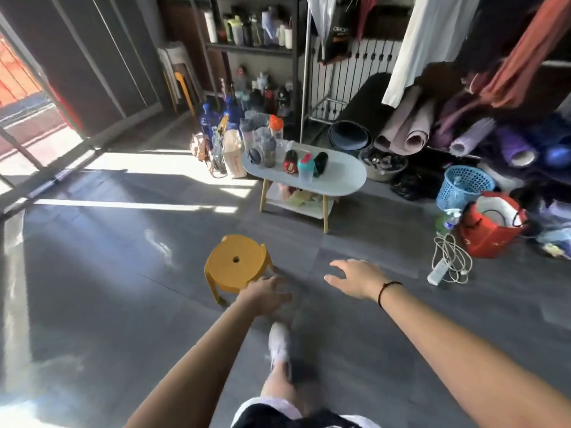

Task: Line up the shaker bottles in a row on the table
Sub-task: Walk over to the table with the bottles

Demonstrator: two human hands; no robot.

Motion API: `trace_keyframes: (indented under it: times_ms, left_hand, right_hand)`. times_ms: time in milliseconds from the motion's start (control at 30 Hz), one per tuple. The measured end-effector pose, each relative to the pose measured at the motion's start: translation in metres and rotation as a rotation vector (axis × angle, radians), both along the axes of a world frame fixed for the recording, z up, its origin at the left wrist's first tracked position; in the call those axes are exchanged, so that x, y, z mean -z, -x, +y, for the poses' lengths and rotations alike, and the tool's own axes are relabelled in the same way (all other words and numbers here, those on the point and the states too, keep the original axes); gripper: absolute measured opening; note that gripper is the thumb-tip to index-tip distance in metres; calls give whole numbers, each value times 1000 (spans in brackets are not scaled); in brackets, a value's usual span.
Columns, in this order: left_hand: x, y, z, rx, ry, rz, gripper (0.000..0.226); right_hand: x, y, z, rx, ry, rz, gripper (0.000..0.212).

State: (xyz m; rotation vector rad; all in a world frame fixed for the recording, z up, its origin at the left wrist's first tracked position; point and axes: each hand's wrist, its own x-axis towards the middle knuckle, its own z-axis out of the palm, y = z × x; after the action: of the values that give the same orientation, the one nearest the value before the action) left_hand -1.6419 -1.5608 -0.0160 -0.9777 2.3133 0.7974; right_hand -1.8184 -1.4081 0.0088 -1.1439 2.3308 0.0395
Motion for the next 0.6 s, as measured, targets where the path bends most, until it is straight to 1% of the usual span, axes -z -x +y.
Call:
trace_keyframes:
  times_ms: [200,367,500,600]
  left_hand:
    - [16,141,-124,62,43,36,64]
    - [-3,263,-216,123,24,67,64]
    - [-13,325,-259,159,-11,142,61]
    - [-1,351,-287,190,-59,123,60]
  right_hand:
    - [16,120,-112,58,27,-8,63]
    - [-5,216,-178,139,16,-13,59]
    - [-16,276,-221,170,16,-13,58]
    - [-8,309,-252,209,0,-45,57]
